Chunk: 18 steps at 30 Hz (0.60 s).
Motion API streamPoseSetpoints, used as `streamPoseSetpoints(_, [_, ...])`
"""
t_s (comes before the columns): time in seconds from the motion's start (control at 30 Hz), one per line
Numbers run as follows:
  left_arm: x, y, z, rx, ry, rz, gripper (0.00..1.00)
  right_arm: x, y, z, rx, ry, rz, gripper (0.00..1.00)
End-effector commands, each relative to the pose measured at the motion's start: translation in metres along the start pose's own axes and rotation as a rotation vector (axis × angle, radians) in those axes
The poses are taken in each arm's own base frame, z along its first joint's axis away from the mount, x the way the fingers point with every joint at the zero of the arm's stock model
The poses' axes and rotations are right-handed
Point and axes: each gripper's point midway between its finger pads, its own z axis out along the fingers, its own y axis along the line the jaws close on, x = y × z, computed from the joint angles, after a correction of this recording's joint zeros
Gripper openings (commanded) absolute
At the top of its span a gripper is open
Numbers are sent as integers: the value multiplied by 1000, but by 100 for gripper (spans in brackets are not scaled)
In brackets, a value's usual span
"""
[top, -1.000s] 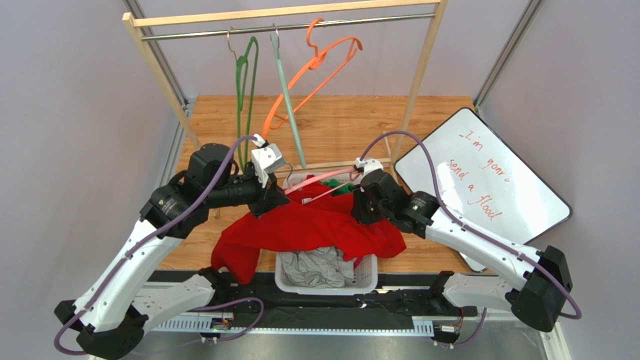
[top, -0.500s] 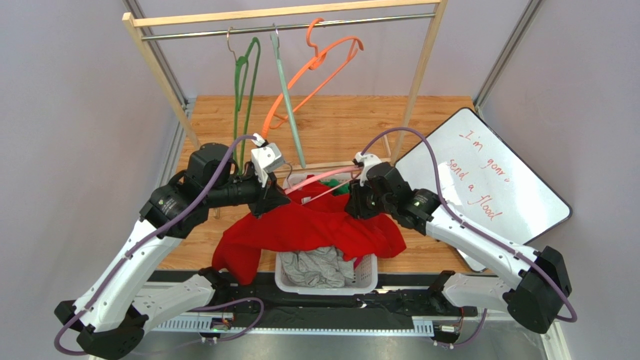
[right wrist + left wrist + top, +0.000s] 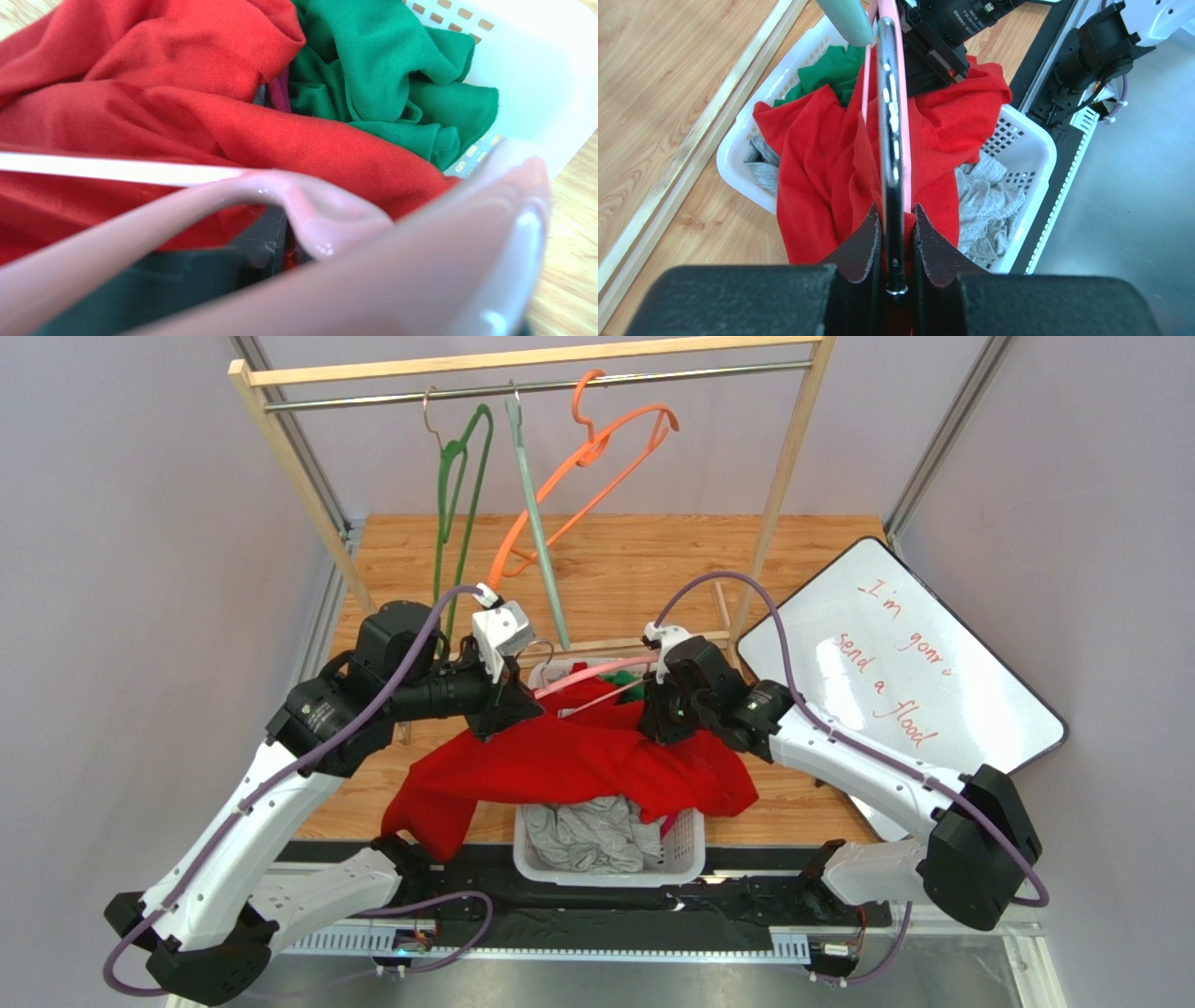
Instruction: Place the t-shirt on the hanger
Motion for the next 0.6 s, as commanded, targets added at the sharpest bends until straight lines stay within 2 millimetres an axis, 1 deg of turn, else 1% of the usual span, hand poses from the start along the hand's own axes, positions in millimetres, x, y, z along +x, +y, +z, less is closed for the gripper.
streamPoseSetpoints(0.0, [-33,-3,-9,-4,-120,27,0,-3,3,-10,-3,4,-55,0])
streamPoseSetpoints(0.03, [-32,-2,-9,-7,-117,23,0,-8,1,-15,7,-6,-67,0])
streamPoseSetpoints(0.07, [-32,-2,-9,-8,-117,22,0,-10,-4,-19,39,-15,-72,0])
streamPoseSetpoints(0.1, [-31,-2,-9,-11,-117,20,0,-11,-11,-30,60,-17,-63,0])
streamPoseSetpoints(0.13, [-30,-1,-9,-14,-113,17,0,-14,-17,-36,91,-33,-64,0])
streamPoseSetpoints(0.17, [-29,-1,-10,-14,-116,21,0,-13,-26,-45,118,-28,-74,0])
streamPoseSetpoints(0.2, [-30,-1,-13,-15,-128,26,0,-17,-34,-55,137,-53,-63,0])
streamPoseSetpoints(0.23, [-26,-2,-12,-9,-121,23,0,-18,-40,-62,150,-62,-59,0])
streamPoseSetpoints(0.27, [-25,0,-12,-13,-123,22,0,-15,-47,-65,159,-57,-59,0])
streamPoseSetpoints(0.3, [-25,-1,-15,-13,-131,30,0,-14,-59,-70,179,-61,-39,0])
streamPoseSetpoints(0.33, [-21,-2,-13,1,-124,31,0,-16,-61,-79,168,-92,-37,0])
streamPoseSetpoints(0.37, [-21,-5,-14,13,-129,35,0,-16,-66,-82,175,-104,-38,0])
streamPoseSetpoints(0.4, [-19,-8,-15,29,-133,68,0,-14,-74,-84,195,-109,-37,0])
streamPoseSetpoints(0.47, [-16,-13,-15,63,-133,93,0,-16,-79,-89,208,-128,-39,0])
streamPoseSetpoints(0.5, [-14,-24,-17,129,-139,143,0,-15,-83,-89,219,-127,-29,0])
streamPoseSetpoints(0.57, [-10,-34,-19,184,-148,182,0,-15,-86,-87,223,-127,-20,0])
